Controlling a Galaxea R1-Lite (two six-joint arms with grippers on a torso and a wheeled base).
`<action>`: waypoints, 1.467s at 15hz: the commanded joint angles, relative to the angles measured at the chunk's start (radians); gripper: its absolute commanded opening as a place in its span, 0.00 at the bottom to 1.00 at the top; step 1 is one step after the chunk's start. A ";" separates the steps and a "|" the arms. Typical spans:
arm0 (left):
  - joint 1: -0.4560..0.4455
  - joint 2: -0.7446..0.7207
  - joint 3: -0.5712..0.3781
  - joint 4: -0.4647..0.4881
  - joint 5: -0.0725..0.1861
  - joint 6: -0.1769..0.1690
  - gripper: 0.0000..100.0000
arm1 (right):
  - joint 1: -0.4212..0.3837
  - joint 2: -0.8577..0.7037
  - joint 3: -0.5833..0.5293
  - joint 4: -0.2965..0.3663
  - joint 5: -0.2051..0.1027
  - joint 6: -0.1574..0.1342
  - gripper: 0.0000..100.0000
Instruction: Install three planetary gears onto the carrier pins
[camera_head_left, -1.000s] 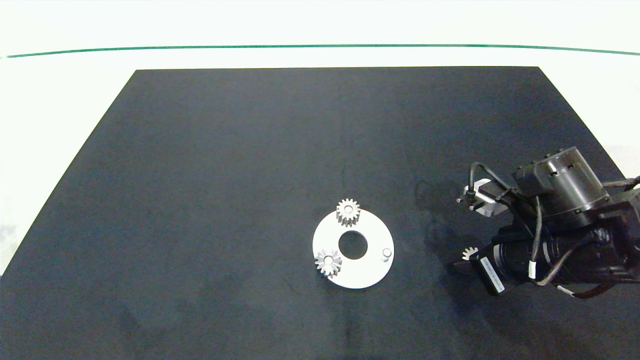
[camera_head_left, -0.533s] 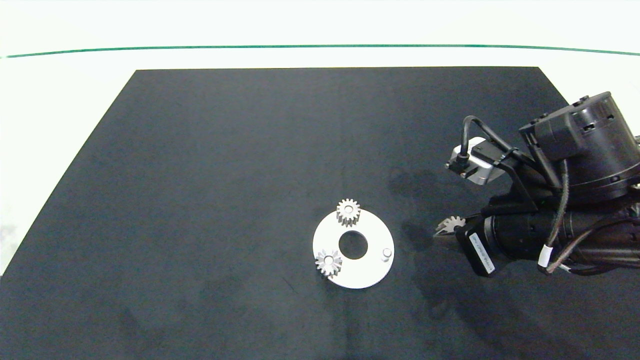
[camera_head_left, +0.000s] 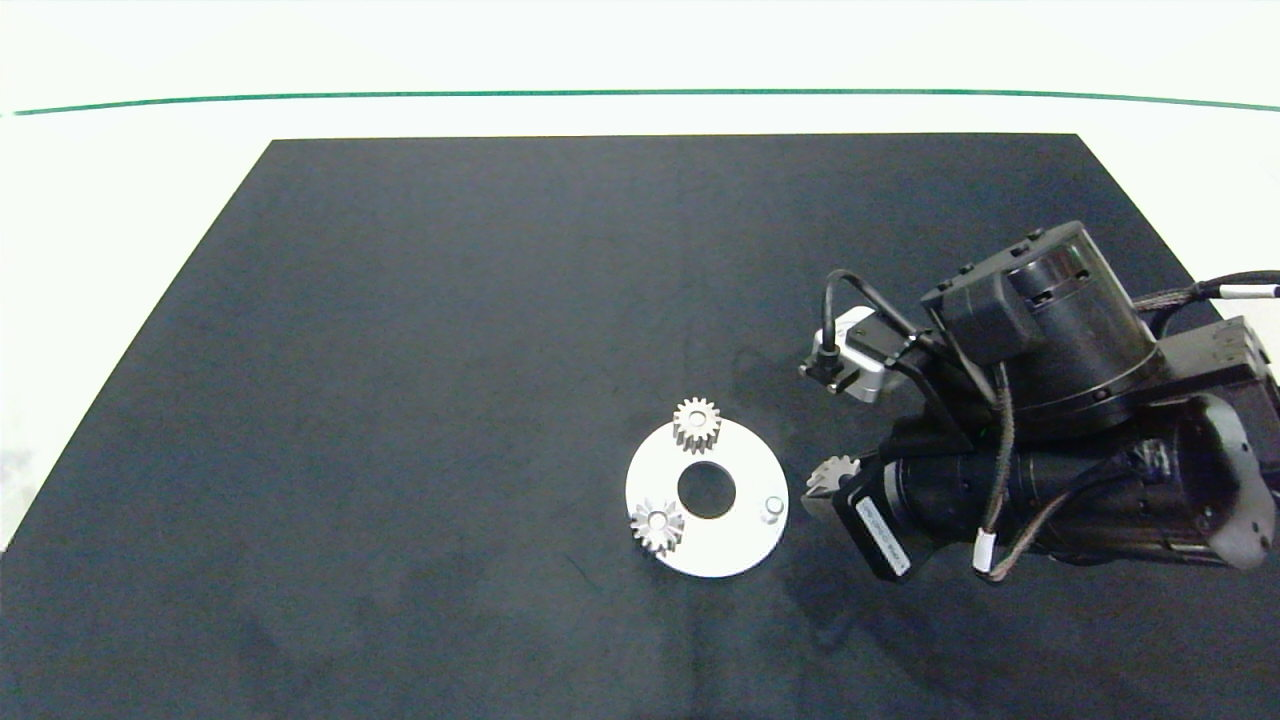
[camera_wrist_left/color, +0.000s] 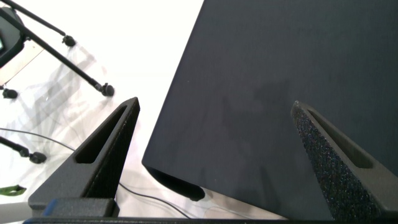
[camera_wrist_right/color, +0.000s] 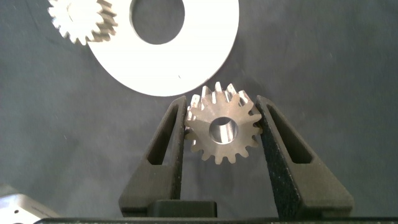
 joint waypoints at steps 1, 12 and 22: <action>0.007 -0.003 0.005 0.005 0.003 0.000 1.00 | 0.018 0.048 -0.051 0.003 -0.001 0.005 0.10; 0.022 -0.008 -0.001 0.004 0.003 0.000 1.00 | 0.038 0.113 -0.075 0.002 -0.009 0.008 0.10; 0.021 -0.006 -0.012 0.004 0.000 0.000 1.00 | 0.049 0.148 -0.084 0.002 -0.026 0.018 0.10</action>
